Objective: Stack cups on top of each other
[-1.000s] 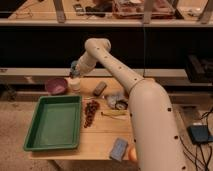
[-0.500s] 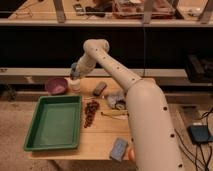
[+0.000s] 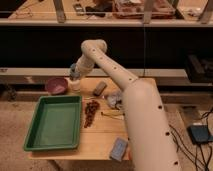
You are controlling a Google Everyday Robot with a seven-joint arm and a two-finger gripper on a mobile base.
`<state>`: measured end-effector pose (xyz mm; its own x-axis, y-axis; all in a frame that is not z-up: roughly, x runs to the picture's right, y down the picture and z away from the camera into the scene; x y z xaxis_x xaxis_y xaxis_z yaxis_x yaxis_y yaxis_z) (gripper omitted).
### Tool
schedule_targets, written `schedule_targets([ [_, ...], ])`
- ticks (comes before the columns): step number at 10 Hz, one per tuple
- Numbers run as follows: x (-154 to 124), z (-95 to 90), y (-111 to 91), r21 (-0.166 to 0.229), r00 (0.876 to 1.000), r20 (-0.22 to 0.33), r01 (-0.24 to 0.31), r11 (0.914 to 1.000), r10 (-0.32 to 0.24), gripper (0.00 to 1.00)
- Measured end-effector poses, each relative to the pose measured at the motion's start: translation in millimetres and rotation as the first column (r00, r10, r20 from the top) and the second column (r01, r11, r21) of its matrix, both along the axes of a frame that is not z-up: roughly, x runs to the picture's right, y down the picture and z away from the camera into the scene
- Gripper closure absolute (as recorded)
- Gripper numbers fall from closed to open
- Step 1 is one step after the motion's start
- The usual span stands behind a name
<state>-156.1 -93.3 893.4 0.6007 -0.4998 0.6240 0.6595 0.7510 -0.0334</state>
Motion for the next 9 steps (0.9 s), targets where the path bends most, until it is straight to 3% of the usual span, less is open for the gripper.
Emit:
schedule_targets([
  [2,0.3,2.8,-0.3,-0.001,1.000,-0.009,0.004,1.0000,-0.004,0.98],
  [9,1.0,8.8,0.3,-0.014,0.999,-0.042,0.011,0.9998,-0.011,0.30],
])
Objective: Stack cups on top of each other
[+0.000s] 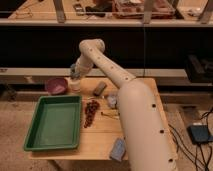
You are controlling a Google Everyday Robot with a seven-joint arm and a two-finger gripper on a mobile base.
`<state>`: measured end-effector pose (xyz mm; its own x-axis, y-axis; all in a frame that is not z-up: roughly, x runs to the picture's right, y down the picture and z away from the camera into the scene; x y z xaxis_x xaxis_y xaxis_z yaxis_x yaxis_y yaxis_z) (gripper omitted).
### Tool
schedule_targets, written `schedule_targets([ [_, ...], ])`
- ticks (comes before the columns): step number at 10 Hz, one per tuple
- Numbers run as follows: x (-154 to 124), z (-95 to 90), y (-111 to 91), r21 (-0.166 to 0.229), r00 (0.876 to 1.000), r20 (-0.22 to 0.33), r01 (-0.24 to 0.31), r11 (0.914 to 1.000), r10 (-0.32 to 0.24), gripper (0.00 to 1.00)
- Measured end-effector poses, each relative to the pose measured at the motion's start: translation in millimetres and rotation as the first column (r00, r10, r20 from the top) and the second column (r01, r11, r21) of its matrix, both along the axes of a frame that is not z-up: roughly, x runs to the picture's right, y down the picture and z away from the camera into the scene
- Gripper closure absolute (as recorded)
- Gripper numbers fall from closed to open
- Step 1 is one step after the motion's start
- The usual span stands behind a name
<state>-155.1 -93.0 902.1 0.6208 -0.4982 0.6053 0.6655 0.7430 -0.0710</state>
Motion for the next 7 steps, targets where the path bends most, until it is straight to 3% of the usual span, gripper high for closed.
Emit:
schedule_targets([
  [1,-0.2,0.1,0.3,-0.001,1.000,0.001,0.001,1.0000,-0.001,0.22],
  [2,-0.6,-0.3,0.0,-0.002,1.000,0.005,0.000,1.0000,0.000,0.20],
  [7,-1.4,-1.0,-4.2,-0.007,0.998,0.035,-0.059,0.9982,0.060,0.20],
])
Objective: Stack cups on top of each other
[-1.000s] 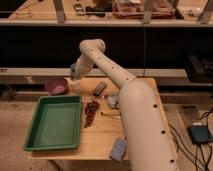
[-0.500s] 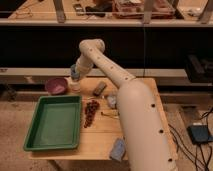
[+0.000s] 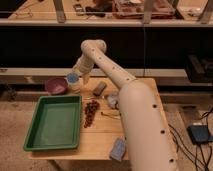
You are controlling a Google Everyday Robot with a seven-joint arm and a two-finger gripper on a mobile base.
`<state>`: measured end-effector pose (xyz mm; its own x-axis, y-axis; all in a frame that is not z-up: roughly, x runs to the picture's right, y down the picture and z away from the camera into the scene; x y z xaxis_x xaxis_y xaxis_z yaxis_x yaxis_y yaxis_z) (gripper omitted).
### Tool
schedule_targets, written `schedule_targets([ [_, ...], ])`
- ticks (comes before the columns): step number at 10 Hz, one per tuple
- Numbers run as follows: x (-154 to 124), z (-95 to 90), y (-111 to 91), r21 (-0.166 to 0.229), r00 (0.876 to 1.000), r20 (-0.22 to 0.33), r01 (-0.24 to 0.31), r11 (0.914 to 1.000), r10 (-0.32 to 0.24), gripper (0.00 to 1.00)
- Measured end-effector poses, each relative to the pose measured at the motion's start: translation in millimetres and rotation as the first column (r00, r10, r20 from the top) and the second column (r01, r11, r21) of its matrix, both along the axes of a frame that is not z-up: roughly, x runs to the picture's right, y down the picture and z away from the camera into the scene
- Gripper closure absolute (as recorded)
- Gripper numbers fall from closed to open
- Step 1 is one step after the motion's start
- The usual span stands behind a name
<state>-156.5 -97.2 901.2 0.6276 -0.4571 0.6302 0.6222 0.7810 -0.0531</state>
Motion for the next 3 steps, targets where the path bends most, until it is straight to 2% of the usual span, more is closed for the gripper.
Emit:
schedule_targets([
  [1,2.5,-1.3,-3.4,0.002,0.999,0.017,-0.033,0.9994,0.033,0.20],
  [3,3.2,-1.4,-3.9,0.002,0.999,0.019,-0.037,0.9993,0.037,0.20],
])
